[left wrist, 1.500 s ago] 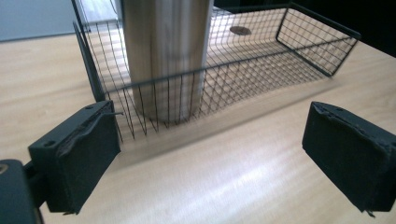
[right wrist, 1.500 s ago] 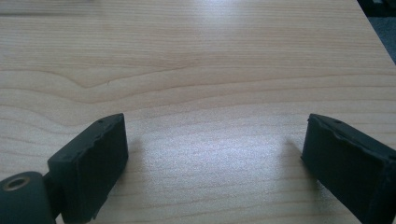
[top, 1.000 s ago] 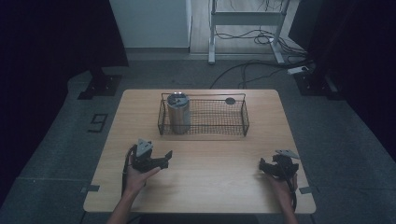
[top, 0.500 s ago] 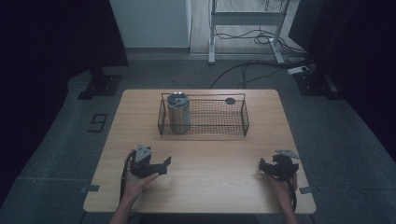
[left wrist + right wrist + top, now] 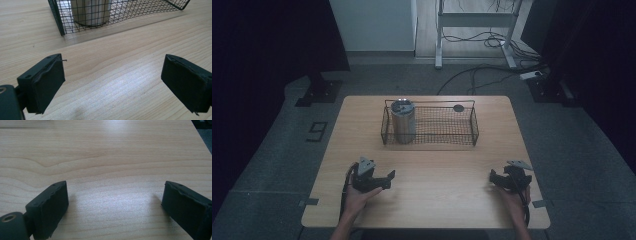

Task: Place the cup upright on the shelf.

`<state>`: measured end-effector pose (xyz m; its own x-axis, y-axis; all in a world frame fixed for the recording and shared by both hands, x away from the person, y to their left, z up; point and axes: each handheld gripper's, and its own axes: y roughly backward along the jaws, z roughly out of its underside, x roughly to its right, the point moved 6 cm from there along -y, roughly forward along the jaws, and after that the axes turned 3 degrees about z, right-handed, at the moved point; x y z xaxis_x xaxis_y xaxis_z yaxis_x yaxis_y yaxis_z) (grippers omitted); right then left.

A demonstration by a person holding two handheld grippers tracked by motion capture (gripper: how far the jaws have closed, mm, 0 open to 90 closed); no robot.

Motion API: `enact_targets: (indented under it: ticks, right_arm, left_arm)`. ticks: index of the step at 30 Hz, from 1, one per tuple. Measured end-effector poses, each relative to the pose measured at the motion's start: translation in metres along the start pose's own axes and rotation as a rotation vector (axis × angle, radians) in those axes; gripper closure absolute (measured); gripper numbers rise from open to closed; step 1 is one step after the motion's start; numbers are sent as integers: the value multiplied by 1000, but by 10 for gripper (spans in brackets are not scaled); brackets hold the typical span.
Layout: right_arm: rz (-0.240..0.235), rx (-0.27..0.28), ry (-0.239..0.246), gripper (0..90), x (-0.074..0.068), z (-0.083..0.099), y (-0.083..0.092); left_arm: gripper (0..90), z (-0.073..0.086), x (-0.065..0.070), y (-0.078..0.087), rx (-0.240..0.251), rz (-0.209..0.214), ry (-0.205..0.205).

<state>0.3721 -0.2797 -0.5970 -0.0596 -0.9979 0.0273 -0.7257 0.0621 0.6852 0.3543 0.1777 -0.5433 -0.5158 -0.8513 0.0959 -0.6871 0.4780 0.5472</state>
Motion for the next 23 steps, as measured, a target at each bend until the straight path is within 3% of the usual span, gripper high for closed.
enact_targets:
  ticks: [23]
  right_arm:
    - [0, 0, -1, 68, 0, 0, 0]
  left_arm:
    - [52, 11, -9, 3, -10, -16, 34]
